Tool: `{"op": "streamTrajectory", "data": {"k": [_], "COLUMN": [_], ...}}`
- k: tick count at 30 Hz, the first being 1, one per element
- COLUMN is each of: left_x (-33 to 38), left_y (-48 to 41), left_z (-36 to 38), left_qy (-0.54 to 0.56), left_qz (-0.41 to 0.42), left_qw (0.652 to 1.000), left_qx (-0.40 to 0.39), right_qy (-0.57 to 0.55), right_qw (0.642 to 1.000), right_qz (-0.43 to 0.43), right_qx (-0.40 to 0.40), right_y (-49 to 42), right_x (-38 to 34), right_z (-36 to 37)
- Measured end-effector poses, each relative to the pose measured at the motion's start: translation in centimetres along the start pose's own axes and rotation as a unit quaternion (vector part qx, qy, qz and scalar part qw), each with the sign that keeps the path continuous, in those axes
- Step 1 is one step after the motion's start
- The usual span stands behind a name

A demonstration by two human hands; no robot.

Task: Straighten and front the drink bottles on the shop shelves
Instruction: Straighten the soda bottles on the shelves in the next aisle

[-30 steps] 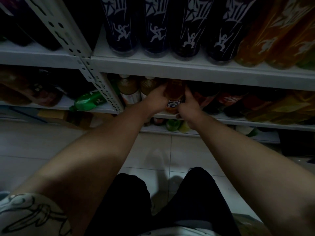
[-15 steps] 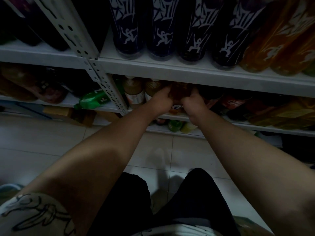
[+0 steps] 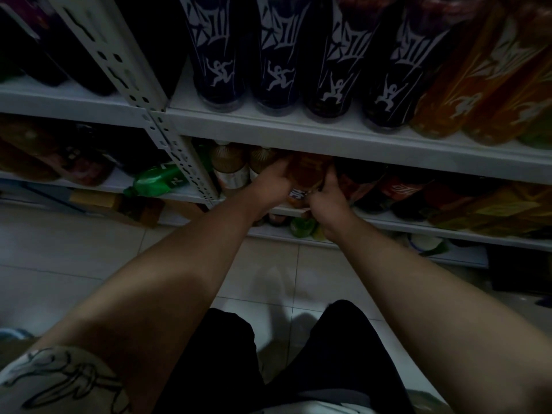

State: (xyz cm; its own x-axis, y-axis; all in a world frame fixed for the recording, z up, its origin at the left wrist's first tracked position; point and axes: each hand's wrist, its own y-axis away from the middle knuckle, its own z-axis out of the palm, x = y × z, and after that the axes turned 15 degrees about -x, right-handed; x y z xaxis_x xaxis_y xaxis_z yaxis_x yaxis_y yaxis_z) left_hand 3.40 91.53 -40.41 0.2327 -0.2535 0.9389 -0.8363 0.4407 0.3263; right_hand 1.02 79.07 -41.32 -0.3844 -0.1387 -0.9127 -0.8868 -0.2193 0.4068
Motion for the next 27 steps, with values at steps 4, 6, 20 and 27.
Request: {"op": "streamTrajectory", "data": {"k": [4,6,20,27], "left_x": [-0.1,-0.3,-0.1,-0.7], "left_y": [0.8,1.8,10.3,8.8], "left_z": [-0.1,-0.1,-8.8,-10.3], "left_qy": [-0.031,-0.030,-0.259,-0.264], "left_qz": [-0.012,-0.017,-0.032,-0.068], "left_qw": [0.999,0.999,0.933,0.954], "left_qx": [-0.011,-0.006,0.248,0.126], "right_qy": [0.024,0.051,0.359,0.451], "right_qw": [0.999,0.996,0.932,0.887], "right_qz": [-0.015,-0.002,0.001,-0.001], "right_qx": [0.018,0.068,0.052,0.097], "right_y": [0.2,0.8,-1.5,-3.7], "right_x": [0.5,0.8,-4.5,-4.9], "right_z": [-0.2,0.4,6.0,8.2]}}
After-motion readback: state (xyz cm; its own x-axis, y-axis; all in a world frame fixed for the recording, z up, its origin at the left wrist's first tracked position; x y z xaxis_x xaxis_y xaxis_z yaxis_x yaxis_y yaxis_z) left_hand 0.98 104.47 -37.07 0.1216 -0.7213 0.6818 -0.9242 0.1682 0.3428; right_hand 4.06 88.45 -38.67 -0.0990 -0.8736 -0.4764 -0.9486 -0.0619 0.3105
